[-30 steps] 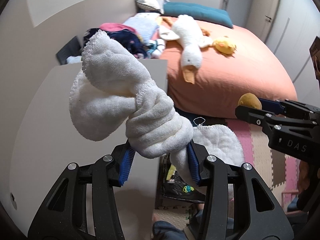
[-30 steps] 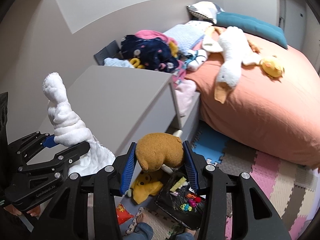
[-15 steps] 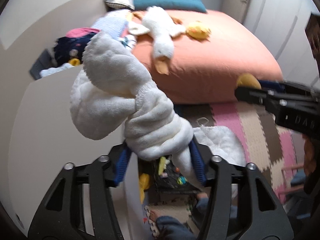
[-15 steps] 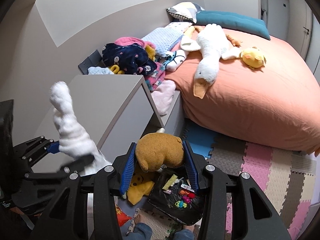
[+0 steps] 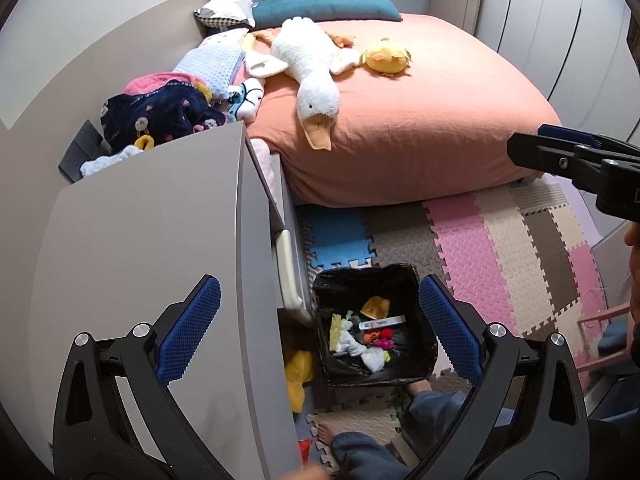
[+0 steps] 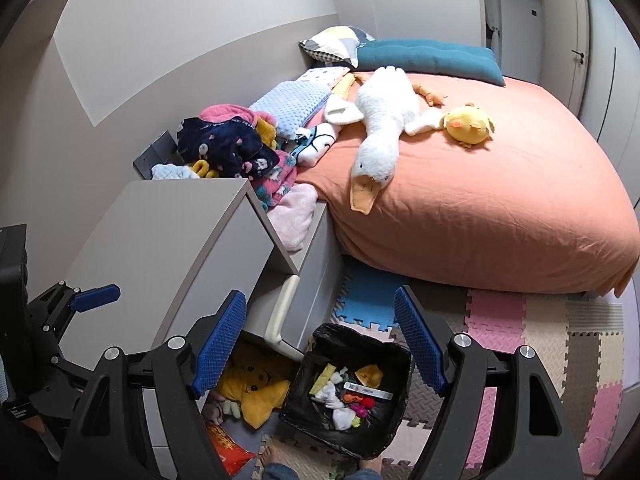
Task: Collect trash
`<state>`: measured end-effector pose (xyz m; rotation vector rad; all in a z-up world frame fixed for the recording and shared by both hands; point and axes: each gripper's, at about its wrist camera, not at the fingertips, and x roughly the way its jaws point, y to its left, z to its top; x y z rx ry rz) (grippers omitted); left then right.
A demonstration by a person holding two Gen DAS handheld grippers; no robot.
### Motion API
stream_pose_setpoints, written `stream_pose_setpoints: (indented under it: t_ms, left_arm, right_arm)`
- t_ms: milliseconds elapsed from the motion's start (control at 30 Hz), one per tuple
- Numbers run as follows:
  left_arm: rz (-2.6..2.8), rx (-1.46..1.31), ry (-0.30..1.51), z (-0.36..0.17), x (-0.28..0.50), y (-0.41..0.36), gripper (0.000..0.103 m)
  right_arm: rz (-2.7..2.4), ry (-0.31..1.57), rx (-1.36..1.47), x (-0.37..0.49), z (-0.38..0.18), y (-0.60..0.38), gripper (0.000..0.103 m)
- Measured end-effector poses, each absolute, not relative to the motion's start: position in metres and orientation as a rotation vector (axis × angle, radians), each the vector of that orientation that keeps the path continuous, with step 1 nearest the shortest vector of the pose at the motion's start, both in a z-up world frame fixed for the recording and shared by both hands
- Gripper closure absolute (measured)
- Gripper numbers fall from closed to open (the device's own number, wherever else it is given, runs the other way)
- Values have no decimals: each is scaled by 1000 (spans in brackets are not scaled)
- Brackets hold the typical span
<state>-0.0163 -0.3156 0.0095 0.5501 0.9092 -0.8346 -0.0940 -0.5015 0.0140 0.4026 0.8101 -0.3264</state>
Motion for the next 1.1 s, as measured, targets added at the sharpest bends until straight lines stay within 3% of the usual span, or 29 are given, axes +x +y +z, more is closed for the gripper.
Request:
stream_pose_setpoints:
  t_ms: [1100]
  left_arm:
    - [-831,493,908,11,-15,-303,7]
  right_arm:
    - [-305,824,365,-86,16,-485,26]
